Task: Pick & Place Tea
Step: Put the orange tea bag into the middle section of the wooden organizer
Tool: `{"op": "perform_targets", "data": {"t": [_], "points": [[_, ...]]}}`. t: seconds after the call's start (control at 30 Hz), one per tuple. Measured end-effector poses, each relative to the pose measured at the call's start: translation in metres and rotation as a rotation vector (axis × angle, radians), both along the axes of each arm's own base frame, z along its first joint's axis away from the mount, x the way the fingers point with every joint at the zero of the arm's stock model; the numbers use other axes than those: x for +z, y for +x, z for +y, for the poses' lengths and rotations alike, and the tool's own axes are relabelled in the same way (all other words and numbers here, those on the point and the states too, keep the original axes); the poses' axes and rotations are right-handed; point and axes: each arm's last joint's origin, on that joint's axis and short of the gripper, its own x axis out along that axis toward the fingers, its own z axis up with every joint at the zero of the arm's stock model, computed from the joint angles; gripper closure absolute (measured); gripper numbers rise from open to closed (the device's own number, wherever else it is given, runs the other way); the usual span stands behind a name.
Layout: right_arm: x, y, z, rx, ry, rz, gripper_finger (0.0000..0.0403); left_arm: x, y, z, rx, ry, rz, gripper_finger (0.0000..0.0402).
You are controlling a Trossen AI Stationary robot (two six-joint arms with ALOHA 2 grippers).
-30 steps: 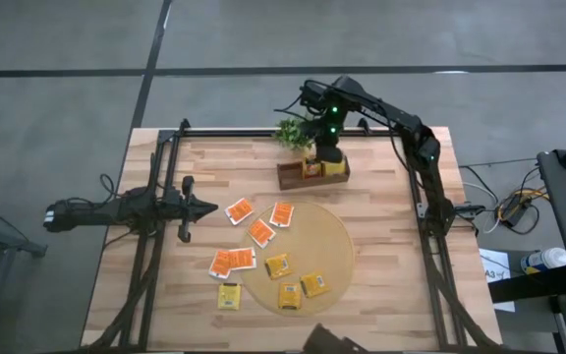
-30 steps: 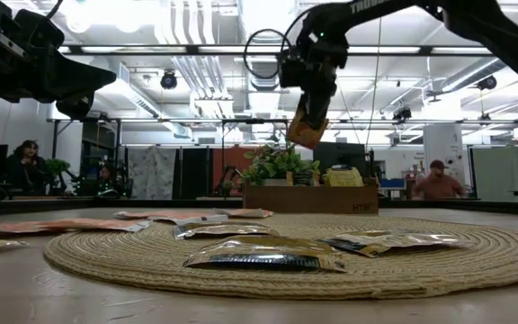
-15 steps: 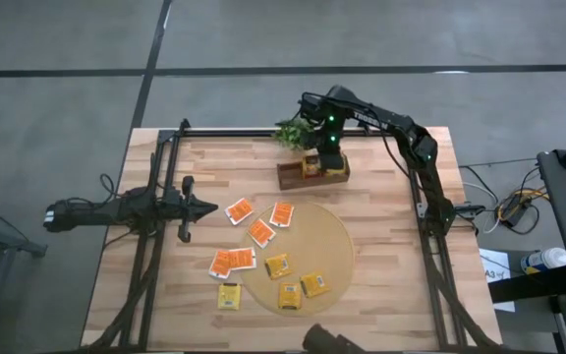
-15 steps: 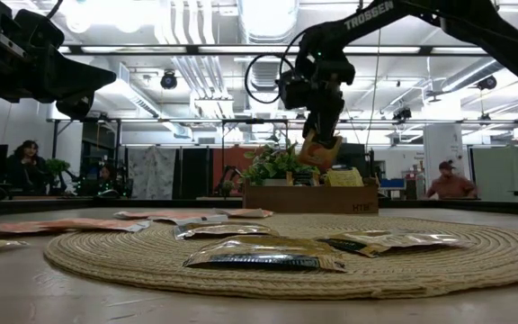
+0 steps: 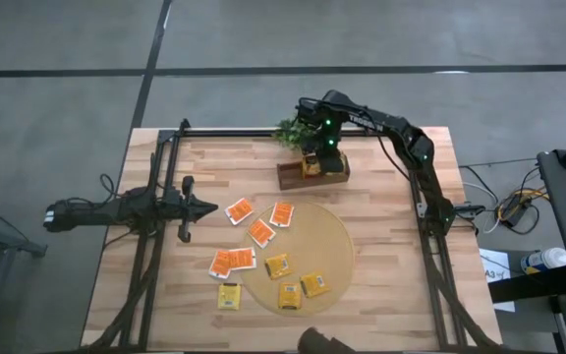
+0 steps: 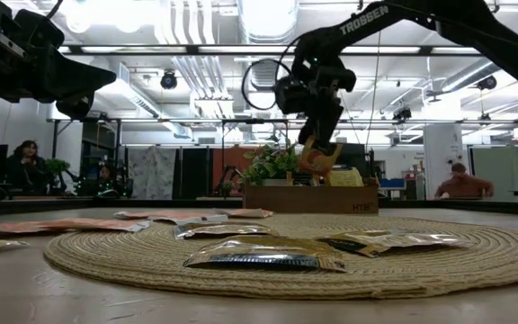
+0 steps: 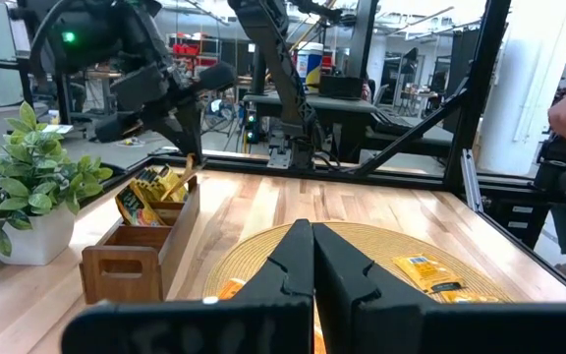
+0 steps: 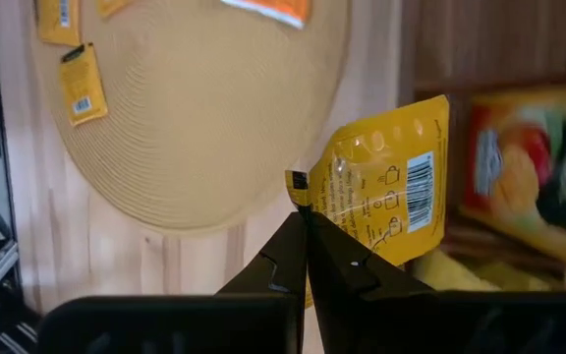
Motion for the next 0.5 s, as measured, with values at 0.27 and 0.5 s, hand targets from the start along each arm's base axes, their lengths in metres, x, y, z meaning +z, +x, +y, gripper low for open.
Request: {"op": "perform_targets", "data": {"t": [0.27, 0.5], "points": [[0.023, 0.010, -0.002, -0.001, -0.052, -0.080, 0.0395, 0.000, 0.000, 0.000, 0.000, 0.000, 0.000, 0.0402], [0.031, 0.015, 0.003, 0.020, -0.069, -0.110, 0.0395, 0.000, 0.000, 0.000, 0.001, 0.000, 0.000, 0.0402]]}}
